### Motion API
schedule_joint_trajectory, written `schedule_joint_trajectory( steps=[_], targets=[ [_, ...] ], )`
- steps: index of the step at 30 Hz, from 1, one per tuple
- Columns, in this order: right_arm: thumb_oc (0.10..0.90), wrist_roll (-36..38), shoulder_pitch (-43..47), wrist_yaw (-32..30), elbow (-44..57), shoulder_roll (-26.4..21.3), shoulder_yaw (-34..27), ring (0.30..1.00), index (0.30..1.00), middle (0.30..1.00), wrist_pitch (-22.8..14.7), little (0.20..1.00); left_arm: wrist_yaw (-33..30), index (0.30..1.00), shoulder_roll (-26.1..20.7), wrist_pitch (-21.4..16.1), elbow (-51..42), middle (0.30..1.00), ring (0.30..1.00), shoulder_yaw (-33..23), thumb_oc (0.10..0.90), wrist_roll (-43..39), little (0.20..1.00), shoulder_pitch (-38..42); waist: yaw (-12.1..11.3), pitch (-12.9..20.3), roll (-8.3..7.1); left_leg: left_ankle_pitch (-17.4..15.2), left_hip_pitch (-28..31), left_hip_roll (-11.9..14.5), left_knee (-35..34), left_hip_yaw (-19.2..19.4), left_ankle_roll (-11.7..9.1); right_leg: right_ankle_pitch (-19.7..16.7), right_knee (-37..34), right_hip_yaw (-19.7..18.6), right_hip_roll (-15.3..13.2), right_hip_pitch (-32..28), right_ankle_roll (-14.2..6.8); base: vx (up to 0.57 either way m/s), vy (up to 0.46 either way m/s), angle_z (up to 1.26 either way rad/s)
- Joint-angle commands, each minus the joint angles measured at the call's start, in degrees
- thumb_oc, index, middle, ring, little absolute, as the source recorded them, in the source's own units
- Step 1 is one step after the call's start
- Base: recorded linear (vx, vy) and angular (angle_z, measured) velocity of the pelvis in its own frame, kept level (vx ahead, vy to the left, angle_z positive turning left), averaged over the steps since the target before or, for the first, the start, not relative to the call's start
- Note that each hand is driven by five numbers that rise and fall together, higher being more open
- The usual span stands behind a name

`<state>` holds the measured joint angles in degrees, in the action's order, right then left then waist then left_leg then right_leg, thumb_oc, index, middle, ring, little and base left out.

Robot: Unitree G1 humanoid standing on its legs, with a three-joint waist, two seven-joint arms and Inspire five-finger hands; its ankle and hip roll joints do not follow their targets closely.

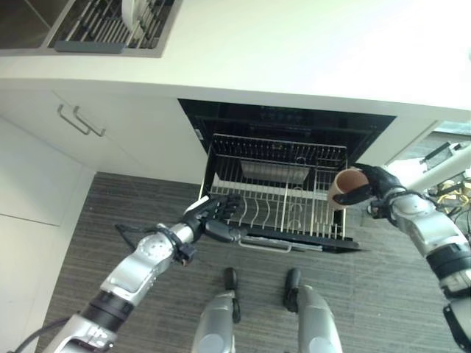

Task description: Place the dishes in the dishwasher.

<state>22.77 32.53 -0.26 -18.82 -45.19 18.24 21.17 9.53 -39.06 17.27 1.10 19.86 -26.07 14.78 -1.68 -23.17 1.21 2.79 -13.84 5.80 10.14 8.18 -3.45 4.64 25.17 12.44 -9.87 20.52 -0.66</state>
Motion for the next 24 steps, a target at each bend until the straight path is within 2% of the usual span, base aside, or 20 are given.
schedule_joint_trajectory(
  steps=[1, 3, 5, 6, 7, 8, 9, 13, 16, 21, 22, 24],
  targets=[
    [0.800, 2.0, 2.5, 0.6, 2.9, 0.3, -3.3, 0.900, 0.900, 0.900, -5.8, 0.900, 1.5, 0.900, -0.3, -2.7, -4.4, 0.900, 0.900, -2.3, 0.800, 1.9, 0.900, -3.1, -0.1, 3.0, -2.00, -10.7, 0.4, 2.8, 7.1, 1.8, -0.4, 0.0, -8.0, -0.9, -2.3, -7.0, -7.4, 0.00, 0.000, 0.00],
    [0.800, 6.6, 0.9, 1.8, 5.6, 2.2, -3.7, 0.900, 0.900, 0.900, -4.8, 0.900, 1.7, 0.900, 0.3, -2.7, -4.2, 0.900, 0.900, -2.5, 0.800, 2.3, 0.900, -3.2, 0.1, 3.3, -2.14, -10.8, 0.6, 2.9, 7.1, 2.0, -0.3, 0.1, -8.0, -0.8, -2.4, -7.1, -7.4, 0.00, 0.000, 0.00],
    [0.800, 15.6, -0.3, 3.5, 5.7, 4.1, -4.2, 0.900, 0.900, 0.900, -3.7, 0.900, 1.7, 0.900, 0.7, -2.8, -3.7, 0.900, 0.900, -2.4, 0.800, 2.4, 0.900, -3.2, 0.2, 3.6, -2.22, -10.8, 0.9, 2.9, 7.1, 2.2, -0.3, 0.2, -8.0, -0.8, -2.3, -7.5, -7.3, 0.02, 0.001, 0.01],
    [0.800, 10.7, -1.3, 1.7, 4.6, 5.8, -4.8, 0.900, 0.900, 0.900, -5.0, 0.900, 1.9, 0.900, 1.1, -2.9, -3.2, 0.900, 0.900, -2.2, 0.800, 2.4, 0.900, -3.2, 0.1, 3.9, -2.24, -10.9, 1.2, 2.9, 7.1, 2.2, -0.3, 0.3, -8.0, -0.6, -2.3, -7.9, -7.3, 0.04, -0.003, -0.01],
    [0.800, 16.5, -1.5, 4.0, 4.3, 6.0, -4.9, 0.900, 0.900, 0.900, -4.6, 0.900, 1.7, 0.900, 1.2, -2.8, -3.1, 0.900, 0.900, -2.2, 0.800, 2.5, 0.900, -3.2, 0.2, 4.0, -2.30, -10.9, 1.4, 2.9, 7.1, 2.2, -0.3, 0.3, -8.0, -0.7, -2.3, -8.0, -7.3, 0.09, -0.005, -0.03],
    [0.800, 10.3, -2.4, 1.0, 3.4, 7.3, -5.1, 0.900, 0.900, 0.900, -5.7, 0.900, 1.4, 0.900, 1.3, -2.9, -2.6, 0.900, 0.900, -1.4, 0.800, 2.5, 0.900, -3.3, 0.2, 4.7, -2.34, -11.0, 1.9, 3.0, 7.1, 2.2, -0.4, 0.4, -8.0, -0.6, -2.2, -8.5, -7.3, 0.07, 0.010, -0.03],
    [0.800, 14.0, -2.7, 2.0, 4.4, 6.5, -5.1, 0.900, 0.900, 0.900, -5.6, 0.900, 1.1, 0.900, 1.3, -2.8, -3.1, 0.900, 0.900, -1.8, 0.800, 2.3, 0.900, -3.9, 0.2, 4.8, -2.36, -11.0, 2.2, 3.0, 7.1, 2.2, -0.3, 0.3, -8.0, -0.6, -2.2, -8.7, -7.3, 0.09, 0.018, -0.01],
    [0.800, 8.1, -4.5, -0.7, 9.2, 6.1, -7.2, 0.900, 0.900, 0.900, -9.6, 0.900, 1.0, 0.900, 1.3, -3.6, -3.9, 0.900, 0.900, -3.2, 0.800, 2.4, 0.900, -5.8, 0.7, 5.7, -2.59, -11.2, 2.9, 2.9, 7.1, 2.4, -0.2, 0.6, -8.0, -0.8, -2.0, -9.4, -7.1, 0.03, 0.019, 0.00],
    [0.800, 5.1, -7.1, -3.6, 17.4, 5.5, -10.1, 0.900, 0.900, 0.900, -10.5, 0.900, -0.3, 0.900, 2.0, -5.9, -5.7, 0.900, 0.900, -5.5, 0.800, 1.6, 0.900, -7.6, 1.4, 6.7, -2.73, -11.5, 3.3, 2.8, 7.1, 2.6, 0.0, 0.9, -8.0, -1.3, -1.8, -9.7, -7.1, 0.03, 0.054, -0.01],
    [0.800, 2.3, -14.3, -3.6, 29.3, 7.4, -16.4, 0.900, 0.900, 0.900, -15.3, 0.900, -4.4, 0.900, 5.2, -12.1, -9.2, 0.900, 0.900, -10.8, 0.800, -1.3, 0.900, -10.0, 2.4, 8.8, -2.81, -12.3, 4.5, 2.6, 7.1, 2.9, 0.2, 1.4, -8.0, -1.9, -1.8, -10.7, -7.2, 0.04, 0.064, -0.06],
    [0.800, 2.4, -16.6, -4.0, 31.6, 8.3, -18.0, 0.900, 0.900, 0.900, -17.6, 0.900, -5.7, 0.900, 6.5, -14.8, -10.3, 0.900, 0.900, -12.3, 0.800, -2.9, 0.900, -10.5, 2.5, 9.6, -2.93, -12.0, 4.3, 2.4, 7.1, 3.0, 0.3, 1.2, -8.0, -1.9, -1.9, -10.6, -7.2, 0.05, 0.056, -0.04],
    [0.800, 2.2, -20.5, -3.7, 35.0, 11.1, -21.4, 0.900, 0.900, 0.900, -20.9, 0.900, -6.0, 0.900, 9.5, -17.4, -12.3, 0.900, 0.900, -16.1, 0.800, -5.9, 0.900, -11.8, 2.5, 10.8, -3.14, -12.5, 5.0, 2.2, 7.1, 3.0, 0.4, 1.5, -8.0, -1.9, -2.1, -11.2, -7.3, 0.03, 0.057, 0.01]
  ],
)
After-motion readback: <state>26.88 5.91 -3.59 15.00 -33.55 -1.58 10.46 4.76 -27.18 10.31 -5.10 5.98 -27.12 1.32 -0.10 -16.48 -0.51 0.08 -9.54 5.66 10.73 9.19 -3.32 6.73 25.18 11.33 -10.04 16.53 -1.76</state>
